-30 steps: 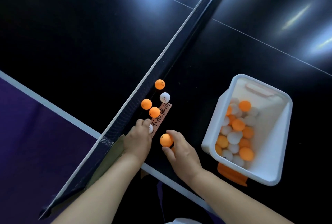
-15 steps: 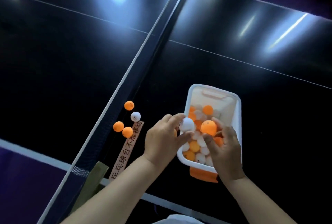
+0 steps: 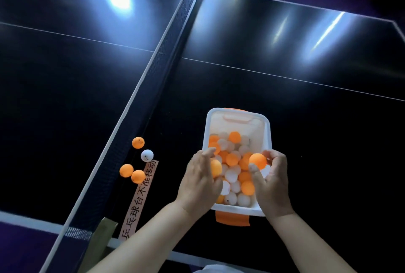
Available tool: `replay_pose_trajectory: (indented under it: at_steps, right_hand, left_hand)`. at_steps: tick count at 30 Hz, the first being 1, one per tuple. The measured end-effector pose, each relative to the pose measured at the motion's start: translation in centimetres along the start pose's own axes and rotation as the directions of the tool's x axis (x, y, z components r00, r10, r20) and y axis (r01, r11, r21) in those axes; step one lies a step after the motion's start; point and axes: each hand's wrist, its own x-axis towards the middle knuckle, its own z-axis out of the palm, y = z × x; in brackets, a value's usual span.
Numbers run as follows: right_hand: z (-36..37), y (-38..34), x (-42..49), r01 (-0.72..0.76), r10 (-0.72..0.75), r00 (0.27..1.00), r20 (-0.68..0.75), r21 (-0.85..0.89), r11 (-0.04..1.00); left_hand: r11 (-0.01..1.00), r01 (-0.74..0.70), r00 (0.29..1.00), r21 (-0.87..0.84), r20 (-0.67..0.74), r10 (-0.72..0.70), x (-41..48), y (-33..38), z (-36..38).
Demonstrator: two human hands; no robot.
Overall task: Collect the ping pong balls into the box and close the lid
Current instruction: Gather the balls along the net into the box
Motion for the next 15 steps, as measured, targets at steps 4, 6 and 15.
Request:
replay_pose_trajectory:
  at_steps: [4,6,15]
  right_hand:
    - [0.8,-0.9,0.3,0.006,-0.008,0.999,-0.036,-0.061,0.998]
    - [1.6,-2.0,0.4,0.061,-0.061,0.998,-0.004,-0.076,0.995]
    - [10.6,-9.2,0.2,0.435,-0.47,0.84,0.271,0.181,0.882]
  left_hand:
    - [0.997,0.063,0.996,0.044,-0.07,-0.06,-0.9,-1.1,-0.7]
    - [0.987,0.163,0.98,-0.011,-0.114,-0.163,-1.9,-2.3,-1.6]
    - [0.776,0.528,0.846,0.345,-0.139,-0.515,-5.8,-11.2,-5.5]
